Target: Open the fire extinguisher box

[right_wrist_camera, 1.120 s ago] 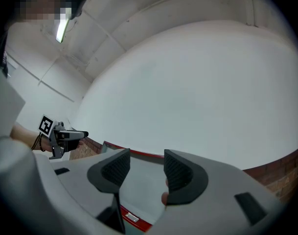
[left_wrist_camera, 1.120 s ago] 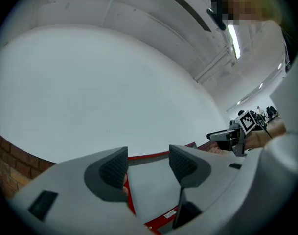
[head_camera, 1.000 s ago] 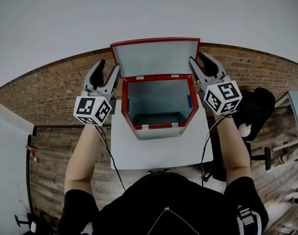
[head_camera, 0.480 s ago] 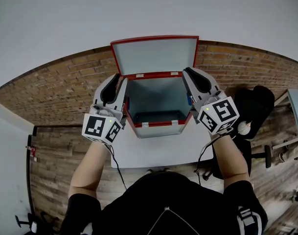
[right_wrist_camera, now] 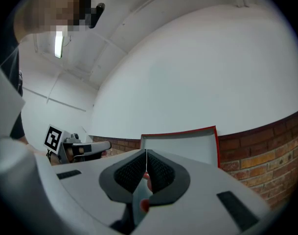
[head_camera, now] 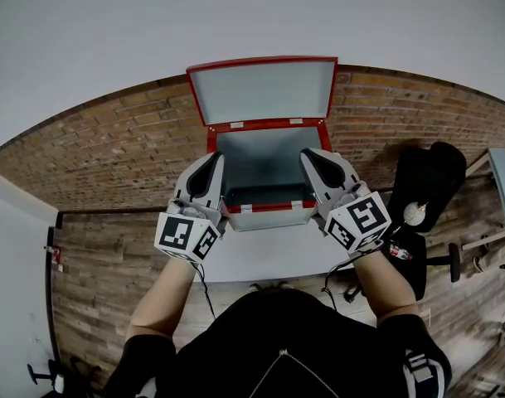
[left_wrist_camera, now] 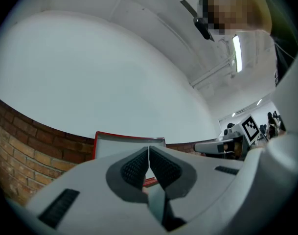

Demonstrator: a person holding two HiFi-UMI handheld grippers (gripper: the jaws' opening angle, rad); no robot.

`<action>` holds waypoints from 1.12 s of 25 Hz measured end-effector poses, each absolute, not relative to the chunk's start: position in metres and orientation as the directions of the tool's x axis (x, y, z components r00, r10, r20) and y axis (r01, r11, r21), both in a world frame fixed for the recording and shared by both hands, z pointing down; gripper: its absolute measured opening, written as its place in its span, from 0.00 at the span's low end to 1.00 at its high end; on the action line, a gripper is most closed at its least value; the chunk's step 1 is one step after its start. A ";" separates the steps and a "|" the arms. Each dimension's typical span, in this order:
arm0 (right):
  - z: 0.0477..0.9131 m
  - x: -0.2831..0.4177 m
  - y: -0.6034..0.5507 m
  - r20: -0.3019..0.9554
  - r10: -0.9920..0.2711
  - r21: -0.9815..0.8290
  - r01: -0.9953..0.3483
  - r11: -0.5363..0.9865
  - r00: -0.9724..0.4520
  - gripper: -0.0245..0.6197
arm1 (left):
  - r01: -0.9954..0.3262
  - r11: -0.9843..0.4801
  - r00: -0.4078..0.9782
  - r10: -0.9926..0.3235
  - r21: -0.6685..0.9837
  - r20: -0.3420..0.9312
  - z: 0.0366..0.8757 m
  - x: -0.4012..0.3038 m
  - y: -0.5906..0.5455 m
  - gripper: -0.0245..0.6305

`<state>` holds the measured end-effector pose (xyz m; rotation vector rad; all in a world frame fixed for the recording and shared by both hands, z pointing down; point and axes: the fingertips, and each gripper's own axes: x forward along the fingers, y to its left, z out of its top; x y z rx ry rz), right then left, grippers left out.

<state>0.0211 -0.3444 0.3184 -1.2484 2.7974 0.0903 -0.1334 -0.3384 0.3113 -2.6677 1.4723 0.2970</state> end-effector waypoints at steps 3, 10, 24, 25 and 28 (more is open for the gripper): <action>0.335 0.017 -0.335 -0.087 -0.730 -0.010 -0.732 0.681 -0.678 0.07 | -0.840 -0.541 0.527 -0.830 0.033 -0.183 0.327 -0.127 -0.333 0.11; 0.369 0.008 -0.317 -0.052 -0.725 -0.056 -0.723 0.688 -0.686 0.07 | -0.821 -0.566 0.556 -0.822 0.073 -0.124 0.370 -0.110 -0.314 0.11; 0.434 0.008 -0.287 0.044 -0.723 -0.102 -0.723 0.683 -0.689 0.07 | -0.763 -0.637 0.633 -0.771 0.113 -0.075 0.419 -0.086 -0.274 0.11; 0.436 0.008 -0.286 0.047 -0.724 -0.105 -0.724 0.682 -0.689 0.07 | -0.759 -0.640 0.636 -0.768 0.116 -0.074 0.421 -0.085 -0.272 0.11; 0.439 0.008 -0.282 0.043 -0.723 -0.108 -0.723 0.683 -0.689 0.07 | -0.746 -0.656 0.652 -0.755 0.119 -0.069 0.427 -0.079 -0.267 0.11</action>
